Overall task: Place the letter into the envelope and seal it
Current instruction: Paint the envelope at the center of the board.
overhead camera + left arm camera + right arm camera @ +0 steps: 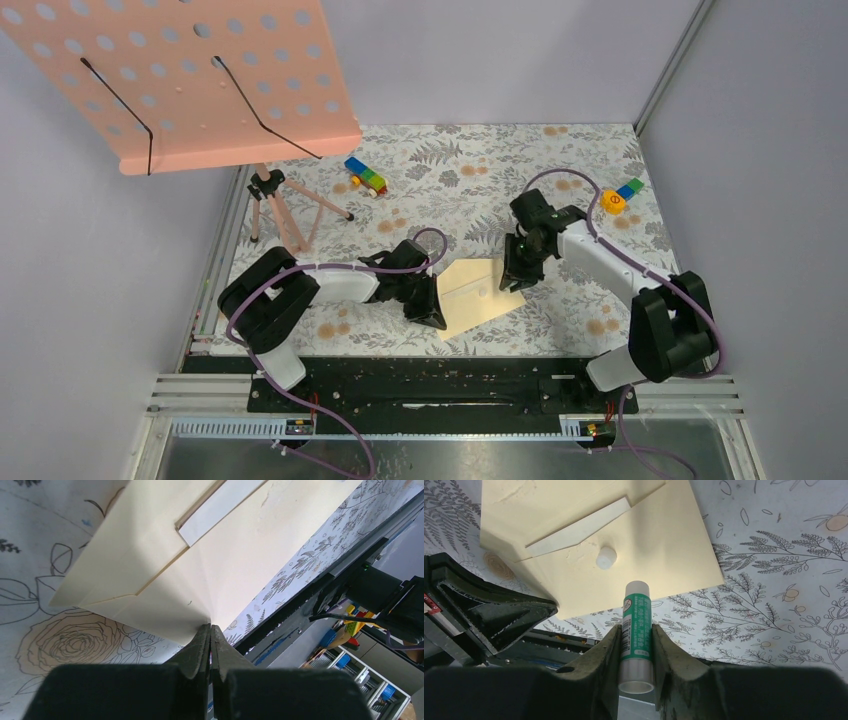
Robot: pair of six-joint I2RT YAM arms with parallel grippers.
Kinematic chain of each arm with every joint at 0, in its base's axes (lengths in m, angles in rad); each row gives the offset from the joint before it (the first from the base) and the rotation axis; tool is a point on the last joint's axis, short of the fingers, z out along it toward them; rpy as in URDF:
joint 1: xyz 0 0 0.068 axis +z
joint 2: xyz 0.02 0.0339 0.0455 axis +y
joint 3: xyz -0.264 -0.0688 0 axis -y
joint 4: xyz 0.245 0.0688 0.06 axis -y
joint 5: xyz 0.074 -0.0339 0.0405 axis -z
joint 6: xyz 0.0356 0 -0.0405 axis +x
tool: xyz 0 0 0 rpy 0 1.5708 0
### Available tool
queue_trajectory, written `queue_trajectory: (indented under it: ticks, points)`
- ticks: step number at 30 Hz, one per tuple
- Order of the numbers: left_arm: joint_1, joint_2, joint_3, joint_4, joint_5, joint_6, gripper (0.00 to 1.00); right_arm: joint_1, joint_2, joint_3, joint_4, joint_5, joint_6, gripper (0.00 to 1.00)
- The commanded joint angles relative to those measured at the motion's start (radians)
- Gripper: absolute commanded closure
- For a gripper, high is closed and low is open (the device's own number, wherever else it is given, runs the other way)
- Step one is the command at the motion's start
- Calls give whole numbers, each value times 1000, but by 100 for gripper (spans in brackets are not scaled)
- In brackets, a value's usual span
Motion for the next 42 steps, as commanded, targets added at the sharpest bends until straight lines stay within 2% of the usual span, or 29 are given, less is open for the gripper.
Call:
queue_trajectory:
  ticks: [1,15,42]
  points:
    - [-6,-15,10,-11,-42,17,100,66,44,97,-77,104,-7,100]
    - [-11,-1,4,10,-35,9,100,150,198,198,-48,104,21,100]
    - [-11,13,8,15,-28,12,100,176,259,203,-48,101,12,100]
